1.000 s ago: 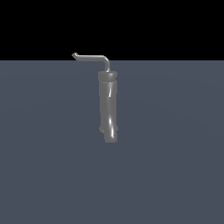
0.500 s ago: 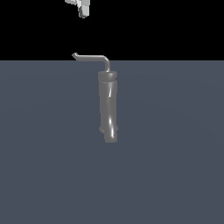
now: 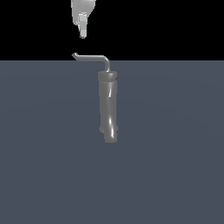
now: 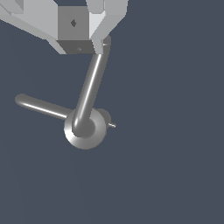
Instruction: Turn on the faucet by rotating a designated handle.
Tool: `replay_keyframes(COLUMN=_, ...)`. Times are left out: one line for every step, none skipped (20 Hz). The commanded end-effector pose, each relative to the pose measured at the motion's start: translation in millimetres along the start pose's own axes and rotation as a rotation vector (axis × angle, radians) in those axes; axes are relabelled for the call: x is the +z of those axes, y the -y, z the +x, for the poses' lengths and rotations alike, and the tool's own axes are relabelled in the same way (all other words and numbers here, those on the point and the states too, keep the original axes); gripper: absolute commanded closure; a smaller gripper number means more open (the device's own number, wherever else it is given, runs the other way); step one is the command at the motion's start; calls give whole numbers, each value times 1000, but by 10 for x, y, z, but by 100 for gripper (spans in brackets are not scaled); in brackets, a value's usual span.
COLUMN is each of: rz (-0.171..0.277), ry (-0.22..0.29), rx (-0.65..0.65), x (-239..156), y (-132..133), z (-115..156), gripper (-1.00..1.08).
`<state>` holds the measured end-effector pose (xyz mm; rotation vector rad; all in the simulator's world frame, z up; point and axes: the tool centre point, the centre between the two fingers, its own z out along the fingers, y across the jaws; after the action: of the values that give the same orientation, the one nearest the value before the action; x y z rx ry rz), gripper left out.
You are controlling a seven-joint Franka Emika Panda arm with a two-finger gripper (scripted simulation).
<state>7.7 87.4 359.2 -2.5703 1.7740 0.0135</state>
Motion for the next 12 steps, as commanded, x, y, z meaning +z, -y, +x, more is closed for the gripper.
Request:
replay_keyframes(rz=-2, ry=-3, rx=61, x=112, y=104, z=-4, gripper=108)
replay_keyframes(rz=-2, ry=-4, rx=85, x=157, y=143, z=-5, gripper=108)
replay_keyframes(rz=-3, ry=-5, rx=107, x=201, y=180, z=-7, gripper=108)
replay_keyframes(rz=-4, ry=-6, rx=128, x=242, y=215, z=-9, gripper=108)
replay_keyframes(rz=-4, ry=-8, rx=148, x=282, y=247, z=-11, gripper=108)
replay_keyframes(rz=-5, ry=-9, rx=167, x=319, y=277, z=-13, gripper=108)
replay_keyframes(rz=-5, ry=-10, rx=184, x=355, y=305, z=-15, gripper=108)
replay_keyframes(rz=-6, ry=-11, rx=201, x=388, y=331, z=-16, gripper=108)
replay_keyframes(rz=-6, ry=-12, rx=216, x=419, y=354, z=-18, gripper=108)
replay_keyframes(rz=-6, ry=-13, rx=229, x=448, y=376, z=-20, gripper=108)
replay_keyframes(rz=-7, ry=-14, rx=242, x=474, y=395, z=-22, gripper=108)
replay_keyframes(rz=-7, ry=-15, rx=253, x=498, y=413, z=-23, gripper=108)
